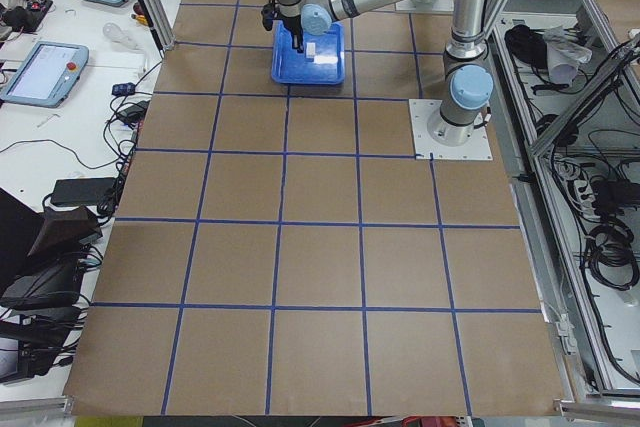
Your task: Assemble white blocks and place on blue tray
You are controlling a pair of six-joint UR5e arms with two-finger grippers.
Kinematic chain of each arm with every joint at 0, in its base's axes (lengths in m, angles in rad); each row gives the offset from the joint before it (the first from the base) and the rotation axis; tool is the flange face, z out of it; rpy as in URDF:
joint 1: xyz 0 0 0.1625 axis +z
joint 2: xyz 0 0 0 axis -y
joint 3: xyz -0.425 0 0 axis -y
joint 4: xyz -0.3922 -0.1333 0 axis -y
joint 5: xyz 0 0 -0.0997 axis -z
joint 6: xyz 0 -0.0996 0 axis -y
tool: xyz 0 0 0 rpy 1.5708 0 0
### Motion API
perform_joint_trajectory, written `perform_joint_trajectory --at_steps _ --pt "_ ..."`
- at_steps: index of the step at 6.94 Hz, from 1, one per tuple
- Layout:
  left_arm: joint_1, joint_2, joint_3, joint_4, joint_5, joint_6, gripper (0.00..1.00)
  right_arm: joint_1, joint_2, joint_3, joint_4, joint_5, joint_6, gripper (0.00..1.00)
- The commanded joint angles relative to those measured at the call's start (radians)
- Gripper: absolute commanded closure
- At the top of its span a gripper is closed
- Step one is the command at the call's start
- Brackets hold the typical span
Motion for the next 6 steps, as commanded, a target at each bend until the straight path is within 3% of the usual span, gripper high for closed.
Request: perform_joint_trajectory --at_steps 1,2,3,6 --pt "0.015 0.049 0.119 -0.161 0.088 0.021 0.19 -0.007 -0.056 -0.013 0.064 -0.055 0.112 0.00" --pt "0.036 0.068 0.164 -0.209 0.089 0.032 0.07 -0.006 -0.063 -0.005 0.061 -0.055 0.118 0.00" --pt "0.047 0.100 0.188 -0.270 0.090 0.073 0.05 0.013 -0.083 0.001 0.064 -0.055 0.190 0.00" --pt "0.063 0.205 0.215 -0.274 0.089 0.150 0.00 0.046 -0.135 0.077 -0.009 -0.102 0.236 0.00"
